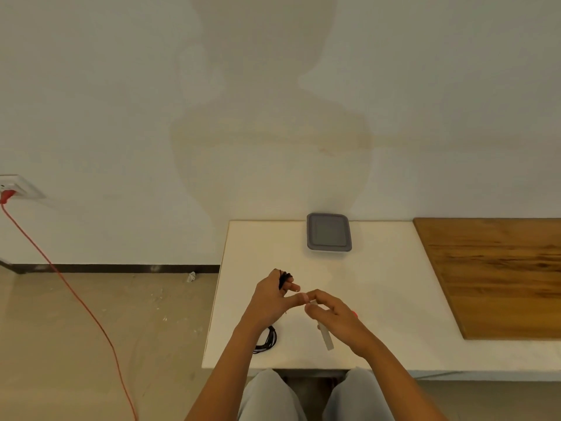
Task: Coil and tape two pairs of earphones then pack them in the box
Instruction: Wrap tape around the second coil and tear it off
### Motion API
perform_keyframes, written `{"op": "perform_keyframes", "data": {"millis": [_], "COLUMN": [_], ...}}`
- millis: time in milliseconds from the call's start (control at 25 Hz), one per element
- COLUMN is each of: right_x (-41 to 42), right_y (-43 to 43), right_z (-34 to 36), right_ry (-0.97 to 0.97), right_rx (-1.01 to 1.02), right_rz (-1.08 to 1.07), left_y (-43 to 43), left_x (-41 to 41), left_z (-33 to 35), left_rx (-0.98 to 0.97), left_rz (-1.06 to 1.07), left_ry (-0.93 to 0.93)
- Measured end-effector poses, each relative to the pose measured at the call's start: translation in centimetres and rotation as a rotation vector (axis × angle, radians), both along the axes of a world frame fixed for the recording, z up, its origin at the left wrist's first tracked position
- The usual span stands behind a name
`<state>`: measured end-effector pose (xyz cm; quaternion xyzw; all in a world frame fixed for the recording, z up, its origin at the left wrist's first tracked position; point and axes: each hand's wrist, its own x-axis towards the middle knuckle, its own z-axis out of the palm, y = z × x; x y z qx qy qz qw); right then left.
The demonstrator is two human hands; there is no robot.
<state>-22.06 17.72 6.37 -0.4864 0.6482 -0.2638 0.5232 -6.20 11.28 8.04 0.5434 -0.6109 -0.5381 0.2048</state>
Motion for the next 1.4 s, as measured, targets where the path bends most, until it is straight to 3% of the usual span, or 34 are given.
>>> {"op": "perform_keyframes", "data": {"millis": [240, 480, 760, 1000, 1400], "right_x": [-0.3, -0.4, 0.6, 1.4, 1.5], "right_y": [-0.1, 0.2, 0.2, -0.7, -1.1], "right_z": [-0.6, -3.1, -6.5, -8.2, -10.3], "right_ry": [-0.074, -0.025, 0.44, 0.815, 0.881], "right_rx": [0.06, 0.107, -0.037, -0.013, -0.007], "right_rz": [-0.01, -0.017, 0.047, 0.196, 0.103], "left_y": [-0.4, -0.5, -0.9, -0.9, -0.3], "left_x": [-0.7, -1.5, -2.4, -1.9, -0.1], "left_z": [-1.4, -2.7, -5.1, -7.1, -9.5], "left_rx": [-0.084, -0.105, -0.144, -0.096, -0.131], "left_rz": [0.015, 0.042, 0.084, 0.048, 0.16], "left_ry": [-0.016, -0.026, -0.049, -0.027, -0.095]}}
